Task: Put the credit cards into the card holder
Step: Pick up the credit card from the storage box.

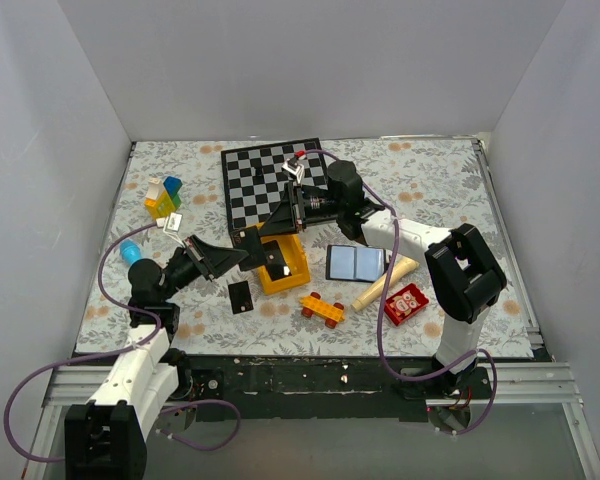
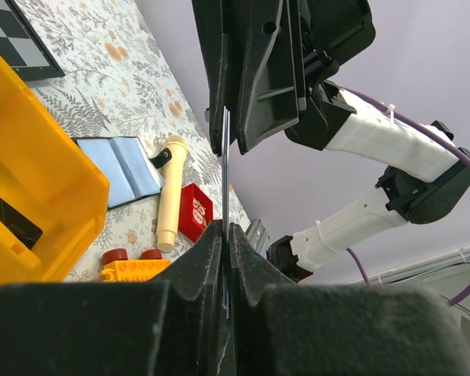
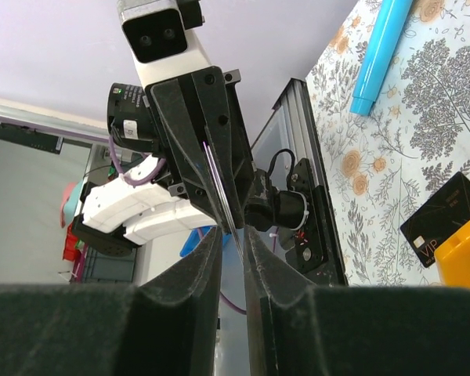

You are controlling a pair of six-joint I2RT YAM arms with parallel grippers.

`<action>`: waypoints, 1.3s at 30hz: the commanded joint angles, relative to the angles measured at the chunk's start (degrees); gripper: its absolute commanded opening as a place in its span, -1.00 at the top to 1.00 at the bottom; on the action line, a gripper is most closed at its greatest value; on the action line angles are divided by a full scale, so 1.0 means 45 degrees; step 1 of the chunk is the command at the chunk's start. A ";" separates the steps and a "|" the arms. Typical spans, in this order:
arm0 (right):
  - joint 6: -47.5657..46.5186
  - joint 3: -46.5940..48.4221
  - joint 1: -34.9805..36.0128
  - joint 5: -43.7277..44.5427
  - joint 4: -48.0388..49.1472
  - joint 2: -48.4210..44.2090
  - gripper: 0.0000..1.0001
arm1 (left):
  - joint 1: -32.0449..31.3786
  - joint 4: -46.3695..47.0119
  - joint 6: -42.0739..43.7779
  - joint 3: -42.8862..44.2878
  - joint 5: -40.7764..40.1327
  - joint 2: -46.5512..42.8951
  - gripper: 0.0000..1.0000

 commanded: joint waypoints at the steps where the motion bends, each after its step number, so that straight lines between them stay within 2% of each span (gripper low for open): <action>1: 0.0137 -0.0046 0.0054 -0.0355 0.0862 -0.0392 0.50 | 0.0069 0.0716 -0.0113 0.0394 -0.0089 0.0118 1.00; 5: 0.0137 -0.0045 0.0132 -0.0375 0.0862 -0.0314 0.45 | 0.0069 0.0892 -0.0191 0.0492 0.0009 0.0236 1.00; 9: 0.0001 -0.0162 0.0152 -0.0239 0.0804 -0.0391 0.31 | 0.0069 0.0698 -0.0074 0.0570 -0.0010 0.0138 1.00; 12: -0.0331 -0.0124 0.0151 -0.0141 0.0335 -0.0509 0.30 | 0.0070 0.0619 -0.0074 0.0570 -0.0108 0.0021 1.00; 13: -0.0351 -0.0104 0.0151 -0.0160 0.0334 -0.0509 0.33 | 0.0089 0.0638 -0.0074 0.0570 -0.0108 0.0021 1.00; 20: -0.0254 -0.0065 0.0152 -0.0316 0.0471 -0.0528 0.94 | 0.0069 0.0775 -0.0093 0.0551 -0.0089 0.0158 1.00; 26: 0.0156 -0.0162 0.0132 -0.0375 0.1213 -0.0470 0.97 | 0.0069 0.0445 0.0082 0.0453 -0.0088 0.0080 1.00; 31: -0.0155 -0.0143 0.0093 -0.0141 0.0649 -0.0470 0.97 | 0.0108 -0.1467 0.0940 0.0317 -0.0595 -0.0641 0.77; 34: -0.0623 -0.0182 0.0054 0.0054 0.0082 -0.0509 0.97 | 0.0186 -0.2328 0.1195 0.0141 -0.0811 -0.1208 0.35; 39: -0.1151 -0.0338 -0.0180 0.0308 -0.0562 -0.0645 0.97 | 0.0245 -0.3656 0.1527 0.0023 -0.1104 -0.1970 0.12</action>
